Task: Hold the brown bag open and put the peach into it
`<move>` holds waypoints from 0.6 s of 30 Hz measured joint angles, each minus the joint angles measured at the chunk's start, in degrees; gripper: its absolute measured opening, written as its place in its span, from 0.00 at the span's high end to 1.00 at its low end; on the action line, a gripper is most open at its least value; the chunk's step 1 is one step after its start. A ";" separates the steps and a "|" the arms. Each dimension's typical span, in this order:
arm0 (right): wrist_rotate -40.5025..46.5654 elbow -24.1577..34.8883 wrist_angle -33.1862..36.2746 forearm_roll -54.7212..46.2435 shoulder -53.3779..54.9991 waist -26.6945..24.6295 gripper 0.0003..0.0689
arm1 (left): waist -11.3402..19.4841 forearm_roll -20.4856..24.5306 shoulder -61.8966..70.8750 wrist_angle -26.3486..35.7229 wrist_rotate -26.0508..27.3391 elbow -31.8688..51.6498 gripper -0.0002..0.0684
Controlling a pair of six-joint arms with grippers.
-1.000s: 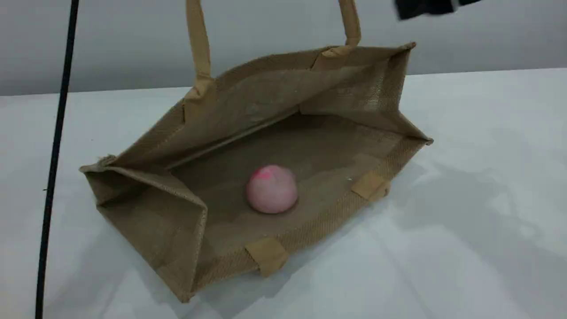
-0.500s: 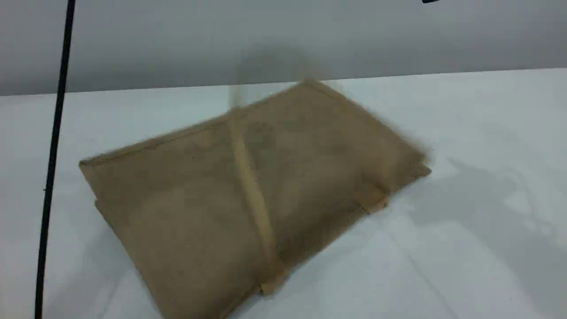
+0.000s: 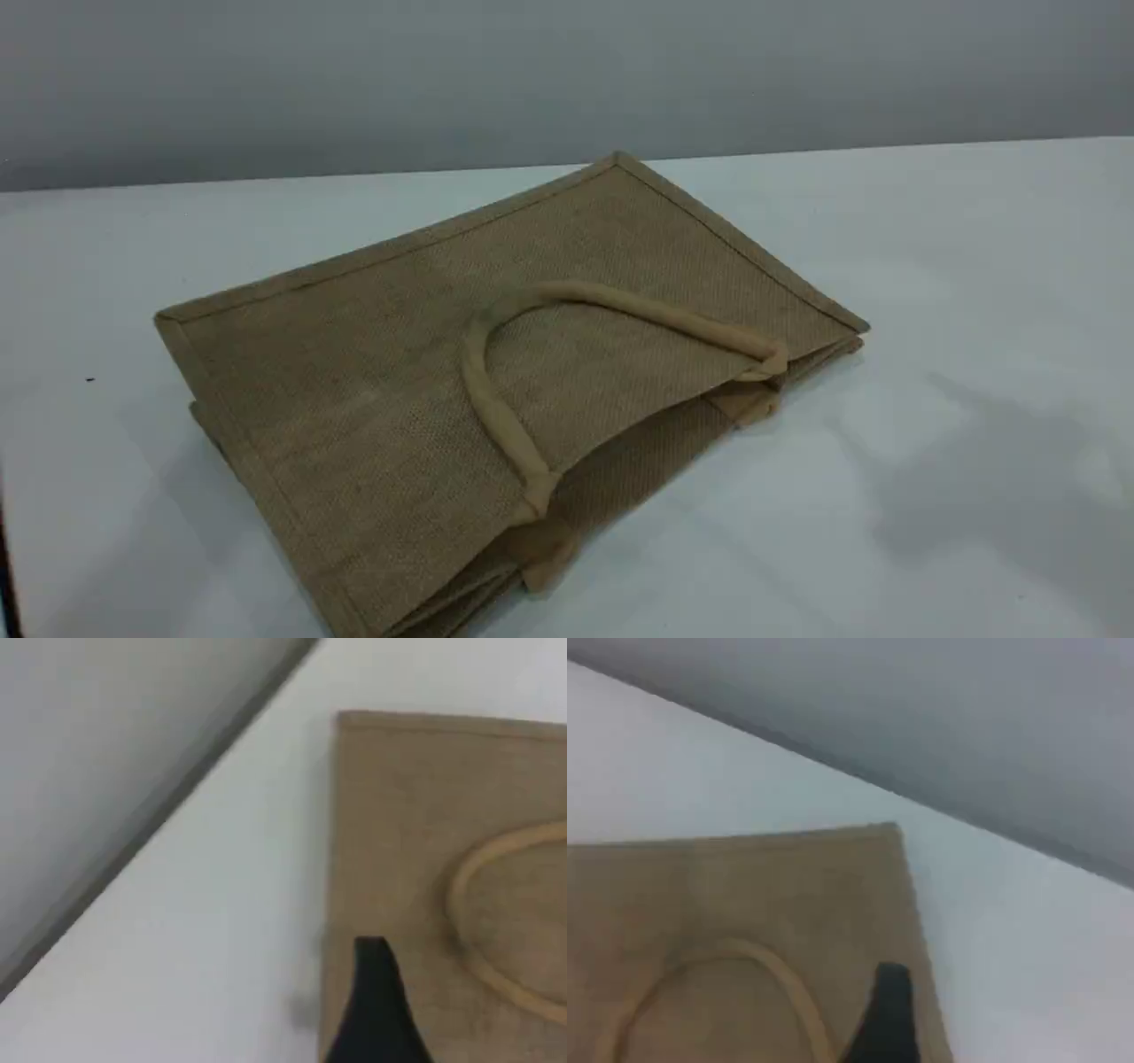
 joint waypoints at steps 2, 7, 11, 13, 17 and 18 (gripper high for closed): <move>0.06 0.00 2.74 0.05 -3.92 0.00 0.17 | 0.00 2.42 -2.28 -0.05 -3.75 0.39 0.32; 0.31 0.00 9.26 0.11 -14.82 0.00 0.17 | 0.00 3.67 -8.89 0.00 -9.48 4.43 0.32; 2.00 -0.01 14.80 -1.20 -22.95 0.00 0.17 | 0.00 3.73 -15.85 -0.05 -11.00 10.47 0.32; 3.76 -0.06 16.98 -3.28 -26.54 0.00 0.17 | 0.00 3.73 -19.92 -0.11 -11.05 14.23 0.32; 7.01 -0.06 19.83 -6.96 -33.51 0.00 0.17 | 0.00 3.84 -28.64 -0.16 -11.05 23.37 0.32; 7.89 -0.06 20.78 -7.92 -35.18 0.00 0.17 | 0.00 3.84 -30.56 -0.16 -11.05 25.83 0.32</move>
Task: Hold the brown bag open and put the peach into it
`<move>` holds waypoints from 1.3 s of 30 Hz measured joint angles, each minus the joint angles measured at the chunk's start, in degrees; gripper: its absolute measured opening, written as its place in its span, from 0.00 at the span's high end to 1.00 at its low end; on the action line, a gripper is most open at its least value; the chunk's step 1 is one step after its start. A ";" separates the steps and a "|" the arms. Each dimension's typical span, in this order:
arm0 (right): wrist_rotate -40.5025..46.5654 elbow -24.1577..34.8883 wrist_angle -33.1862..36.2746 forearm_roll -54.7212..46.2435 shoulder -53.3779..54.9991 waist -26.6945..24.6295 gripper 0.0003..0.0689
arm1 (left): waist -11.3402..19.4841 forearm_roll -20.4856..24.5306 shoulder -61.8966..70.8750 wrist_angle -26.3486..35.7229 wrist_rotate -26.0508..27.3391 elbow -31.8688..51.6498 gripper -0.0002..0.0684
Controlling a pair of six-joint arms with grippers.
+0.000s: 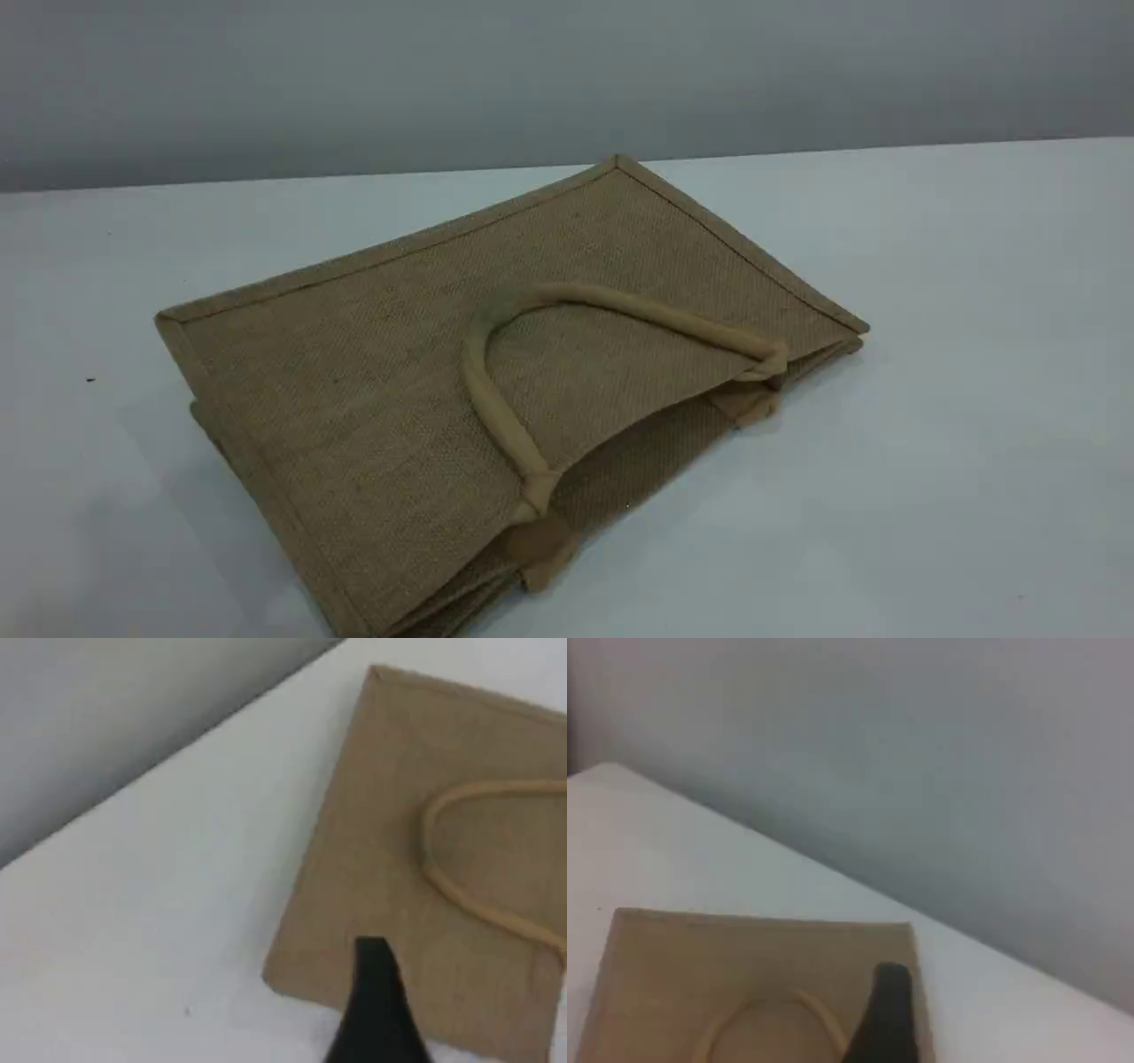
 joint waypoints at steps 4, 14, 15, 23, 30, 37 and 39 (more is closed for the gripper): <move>3.67 0.00 4.97 -3.70 -6.07 0.00 0.17 | 0.00 0.00 -9.20 0.00 -1.26 9.01 0.32; 11.62 0.05 18.60 -9.15 -18.23 0.00 0.17 | 0.00 0.00 -33.38 0.10 -4.11 27.93 0.32; 12.16 0.22 19.76 -9.32 -19.18 0.00 0.17 | 0.00 0.00 -35.80 0.10 -4.24 29.88 0.32; 15.90 5.19 25.70 -9.20 -26.82 0.00 0.17 | 0.00 -2.36 -52.94 0.16 -5.75 43.92 0.32; 16.04 14.09 25.08 -9.44 -31.72 0.00 0.17 | 0.00 -3.23 -65.55 0.07 -7.76 52.69 0.32; 15.79 21.70 22.42 -9.52 -32.05 0.00 0.17 | 0.00 -3.12 -68.42 0.00 -10.15 57.54 0.32; 15.80 22.91 22.33 -9.67 -32.05 0.00 0.17 | 0.00 -3.12 -68.42 -0.09 -10.15 57.54 0.32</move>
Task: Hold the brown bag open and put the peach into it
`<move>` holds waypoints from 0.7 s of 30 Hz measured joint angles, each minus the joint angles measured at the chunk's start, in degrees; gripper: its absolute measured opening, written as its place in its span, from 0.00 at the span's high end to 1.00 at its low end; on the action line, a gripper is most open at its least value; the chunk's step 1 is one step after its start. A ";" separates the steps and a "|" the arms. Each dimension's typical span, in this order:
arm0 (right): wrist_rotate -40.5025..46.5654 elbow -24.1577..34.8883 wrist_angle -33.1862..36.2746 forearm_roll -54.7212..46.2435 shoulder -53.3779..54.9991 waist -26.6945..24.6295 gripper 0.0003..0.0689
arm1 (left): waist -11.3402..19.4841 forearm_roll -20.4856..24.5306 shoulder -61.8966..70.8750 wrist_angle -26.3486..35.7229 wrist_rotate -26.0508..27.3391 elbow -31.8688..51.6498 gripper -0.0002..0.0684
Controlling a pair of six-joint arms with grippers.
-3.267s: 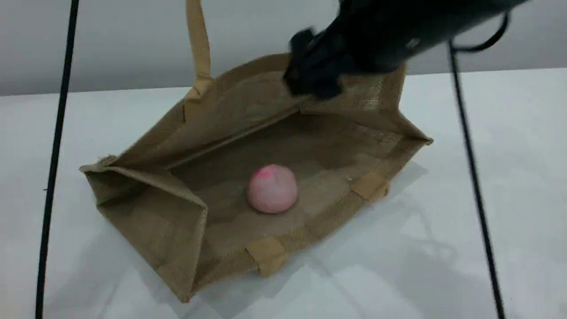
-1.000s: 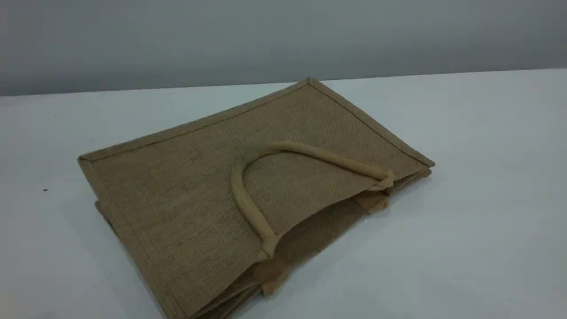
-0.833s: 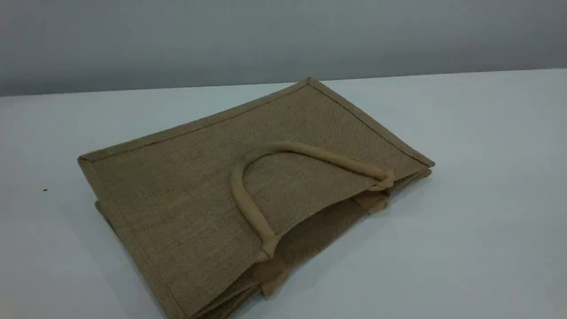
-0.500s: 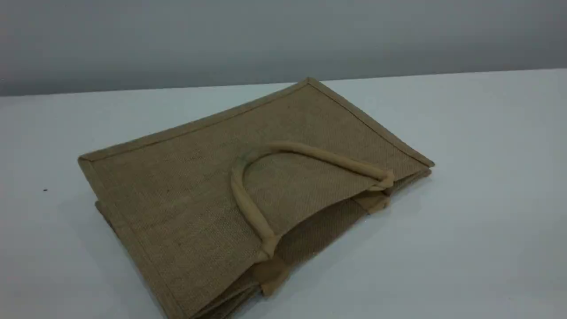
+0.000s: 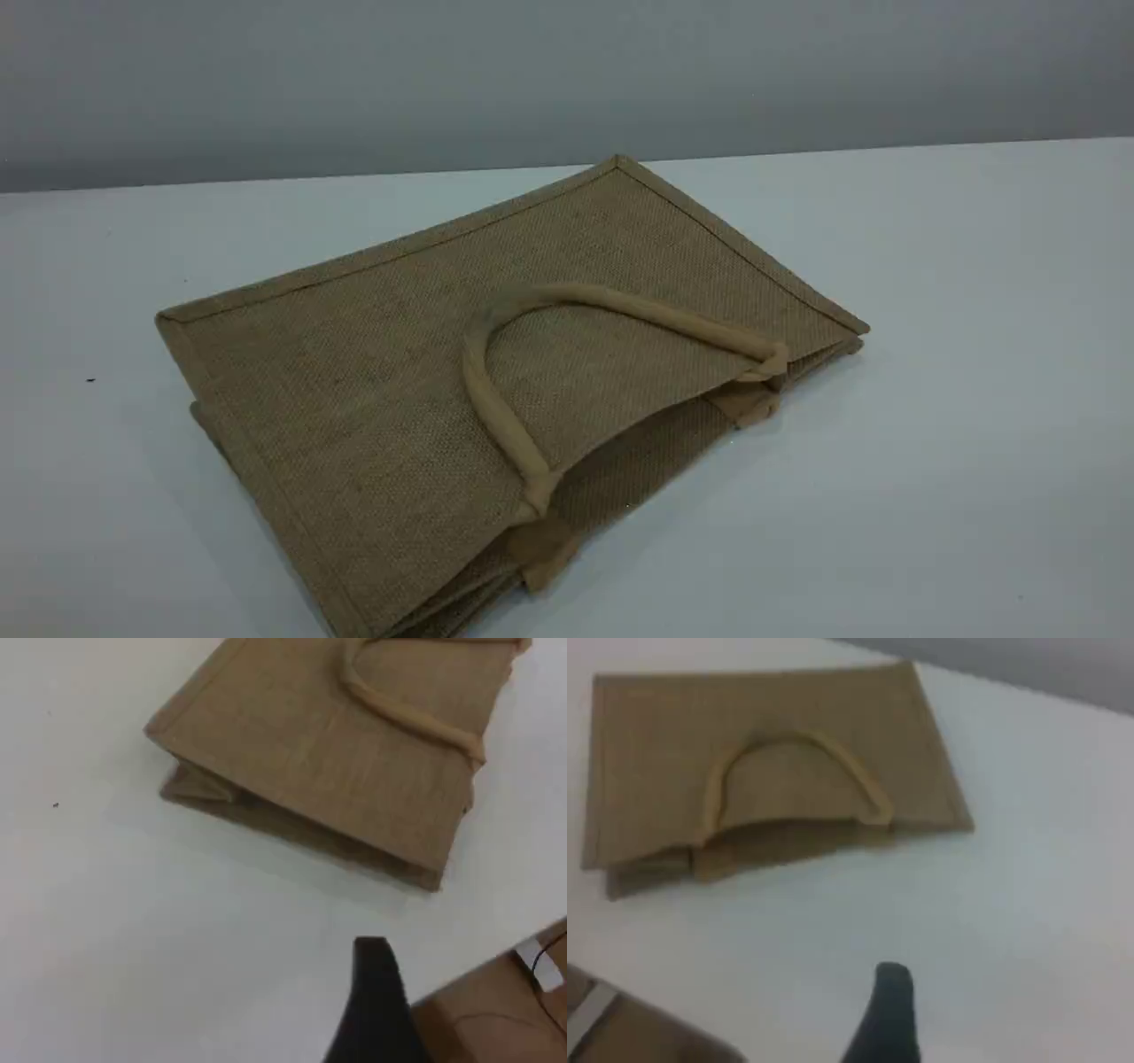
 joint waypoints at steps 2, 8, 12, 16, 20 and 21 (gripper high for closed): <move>0.00 0.55 -1.45 -0.15 0.00 0.00 0.17 | 0.00 0.00 0.05 0.00 0.00 0.00 0.32; 0.00 0.55 -1.47 -0.20 0.00 0.00 0.17 | 0.00 0.12 0.05 -0.59 0.00 0.04 0.32; -0.07 0.55 -1.35 -0.20 0.00 0.00 0.17 | 0.00 0.17 0.05 -1.96 -0.05 0.04 0.32; -0.07 0.55 -1.30 -0.20 0.00 0.07 0.17 | 0.00 0.17 0.05 -4.07 -0.05 0.04 0.32; -0.07 0.55 -1.30 -0.20 0.00 0.07 0.17 | 0.00 0.17 0.05 -6.81 -0.10 0.71 0.32; -0.07 0.55 -1.30 -0.20 0.00 0.07 0.17 | 0.00 0.17 0.05 -7.22 -0.24 1.38 0.32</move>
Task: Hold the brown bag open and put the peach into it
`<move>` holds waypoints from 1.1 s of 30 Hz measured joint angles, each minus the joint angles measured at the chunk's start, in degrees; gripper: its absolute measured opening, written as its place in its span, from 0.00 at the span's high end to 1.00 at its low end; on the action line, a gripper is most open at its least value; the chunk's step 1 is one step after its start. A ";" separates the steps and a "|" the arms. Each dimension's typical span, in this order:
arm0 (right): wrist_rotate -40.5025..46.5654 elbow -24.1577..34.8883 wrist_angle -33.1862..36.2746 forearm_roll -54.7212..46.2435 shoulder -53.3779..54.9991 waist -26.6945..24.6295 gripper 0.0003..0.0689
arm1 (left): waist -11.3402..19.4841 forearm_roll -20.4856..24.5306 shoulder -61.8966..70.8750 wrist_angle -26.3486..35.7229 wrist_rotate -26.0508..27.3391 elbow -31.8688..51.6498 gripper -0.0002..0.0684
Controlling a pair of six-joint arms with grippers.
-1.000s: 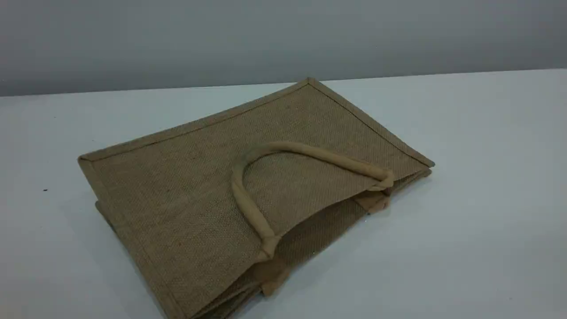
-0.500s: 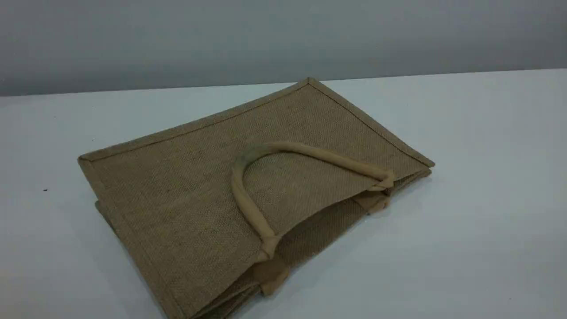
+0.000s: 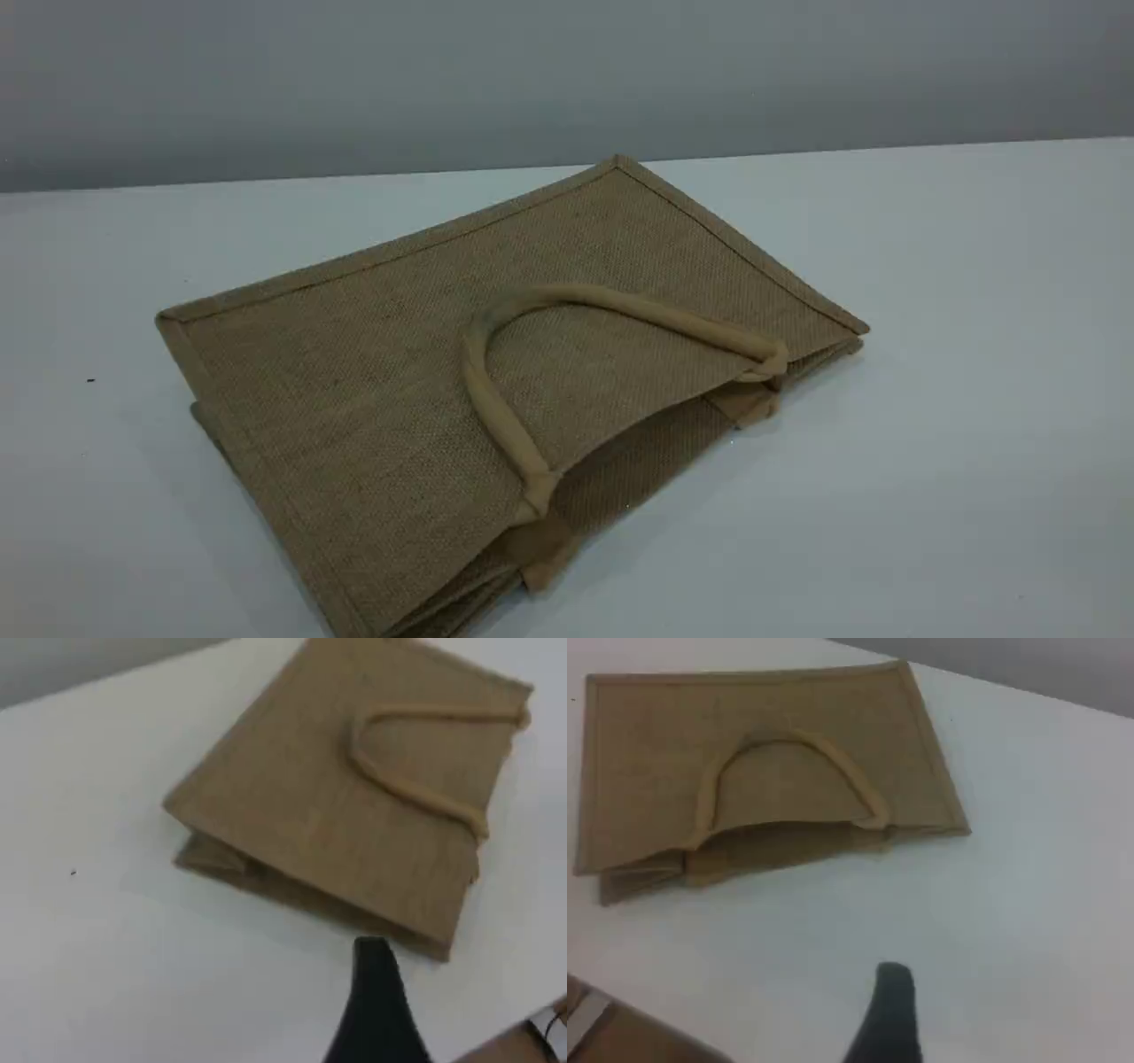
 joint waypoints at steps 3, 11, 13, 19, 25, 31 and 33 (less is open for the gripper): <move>0.00 0.00 0.00 0.00 0.00 0.00 0.17 | 0.00 0.08 0.00 -0.53 0.06 1.53 0.32; 0.00 -0.05 0.00 0.05 0.00 0.00 0.17 | 0.00 0.15 -0.22 -0.91 0.24 1.33 0.32; 0.00 -0.05 0.00 0.05 0.00 0.00 0.17 | 0.00 0.15 -0.22 -0.80 0.24 1.33 0.32; 0.00 -0.05 0.00 0.05 0.00 0.00 0.17 | 0.00 0.15 -0.26 -0.79 0.30 1.33 0.32; 0.00 -0.05 0.00 0.05 0.00 0.00 0.17 | 0.00 0.09 -0.32 -0.73 0.35 1.29 0.32; 0.00 -0.05 0.00 0.18 0.00 -2.17 0.17 | 2.87 0.03 -0.32 -0.73 0.35 1.29 0.32; 0.00 -0.05 0.00 0.24 -0.32 -5.30 0.17 | 5.44 0.03 -0.32 -0.73 0.35 1.29 0.32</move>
